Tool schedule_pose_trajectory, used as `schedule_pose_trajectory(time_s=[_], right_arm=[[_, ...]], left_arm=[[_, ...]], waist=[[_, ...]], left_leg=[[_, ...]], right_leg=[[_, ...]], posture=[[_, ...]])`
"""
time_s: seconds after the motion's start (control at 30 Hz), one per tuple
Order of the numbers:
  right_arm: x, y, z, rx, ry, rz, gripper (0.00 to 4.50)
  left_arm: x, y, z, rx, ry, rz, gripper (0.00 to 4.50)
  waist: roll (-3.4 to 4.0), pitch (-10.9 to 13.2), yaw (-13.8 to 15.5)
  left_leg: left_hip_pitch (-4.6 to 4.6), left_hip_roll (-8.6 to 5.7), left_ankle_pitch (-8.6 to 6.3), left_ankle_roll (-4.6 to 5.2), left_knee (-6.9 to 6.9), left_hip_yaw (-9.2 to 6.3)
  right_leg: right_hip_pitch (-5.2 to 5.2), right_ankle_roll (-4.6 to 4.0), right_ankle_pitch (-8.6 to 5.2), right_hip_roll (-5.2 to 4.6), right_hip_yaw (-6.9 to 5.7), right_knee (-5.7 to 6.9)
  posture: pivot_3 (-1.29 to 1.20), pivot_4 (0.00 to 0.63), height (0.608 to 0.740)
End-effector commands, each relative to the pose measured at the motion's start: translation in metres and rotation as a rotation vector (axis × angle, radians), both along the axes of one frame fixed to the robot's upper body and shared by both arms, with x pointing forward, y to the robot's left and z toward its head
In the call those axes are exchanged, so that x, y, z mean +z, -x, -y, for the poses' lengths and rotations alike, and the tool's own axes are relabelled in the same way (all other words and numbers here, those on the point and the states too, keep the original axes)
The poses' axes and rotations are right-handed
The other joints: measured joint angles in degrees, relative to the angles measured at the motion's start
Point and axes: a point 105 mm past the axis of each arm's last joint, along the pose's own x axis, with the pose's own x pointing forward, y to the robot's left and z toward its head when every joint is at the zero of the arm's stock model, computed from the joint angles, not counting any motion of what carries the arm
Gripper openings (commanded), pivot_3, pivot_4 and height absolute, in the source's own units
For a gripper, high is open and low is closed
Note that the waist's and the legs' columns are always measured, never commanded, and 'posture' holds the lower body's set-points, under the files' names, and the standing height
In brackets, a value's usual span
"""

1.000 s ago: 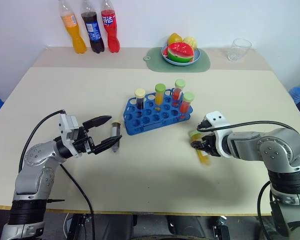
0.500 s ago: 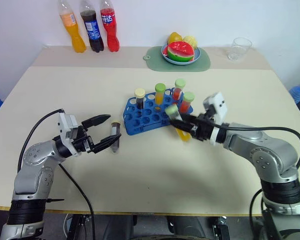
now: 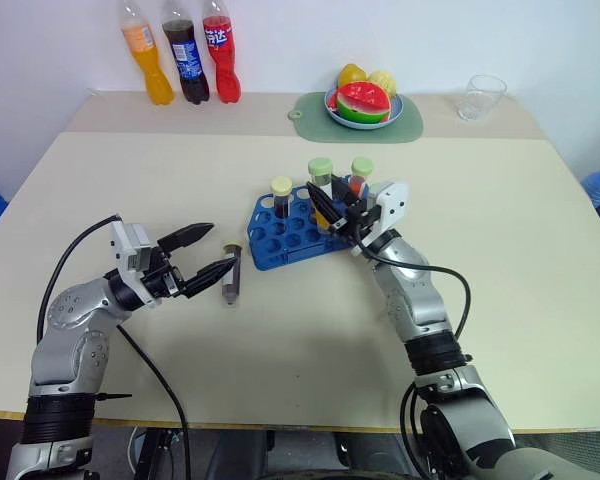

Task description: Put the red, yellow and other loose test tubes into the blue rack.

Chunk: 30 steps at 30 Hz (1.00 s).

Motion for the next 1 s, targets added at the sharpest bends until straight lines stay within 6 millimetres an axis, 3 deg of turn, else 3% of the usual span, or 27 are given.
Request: schedule_pose_trajectory(time_s=[0.03,0.33,0.67,1.0], right_arm=[[0.008,-0.005,0.006,-0.048,-0.01,0.082,1.61],[-0.004,-0.003,0.013,-0.039,-0.007,0.083,1.61],[-0.023,0.006,-0.005,0.006,0.019,0.055,1.61],[-0.035,-0.013,0.0,-0.061,0.088,0.026,1.61]], left_arm=[[0.01,0.002,-0.005,0.023,0.008,0.043,4.17],[0.011,0.006,-0.01,0.04,0.0,0.043,4.17],[0.012,0.005,-0.009,0.033,-0.004,0.044,4.17],[0.011,0.005,-0.008,0.035,0.0,0.039,4.17]], waist=[[0.0,0.0,-0.03],[0.01,0.0,-0.97],[0.01,0.0,-1.4],[0.0,-0.01,-1.35]], left_leg=[[0.02,0.0,0.0,0.0,0.0,0.0],[0.08,0.01,0.02,-0.03,0.02,-0.02],[0.13,0.02,0.02,-0.04,0.02,-0.02],[0.17,0.0,0.03,-0.05,0.02,-0.02]], right_leg=[[0.0,0.0,0.0,0.0,0.0,0.03],[0.0,-0.02,-0.01,0.02,0.01,0.21],[0.01,-0.02,-0.01,0.04,0.03,0.26],[0.03,-0.03,-0.02,0.04,0.03,0.27]], posture=[[0.0,0.15,0.74],[0.0,0.15,0.74],[0.0,0.15,0.74],[0.0,0.15,0.74]])
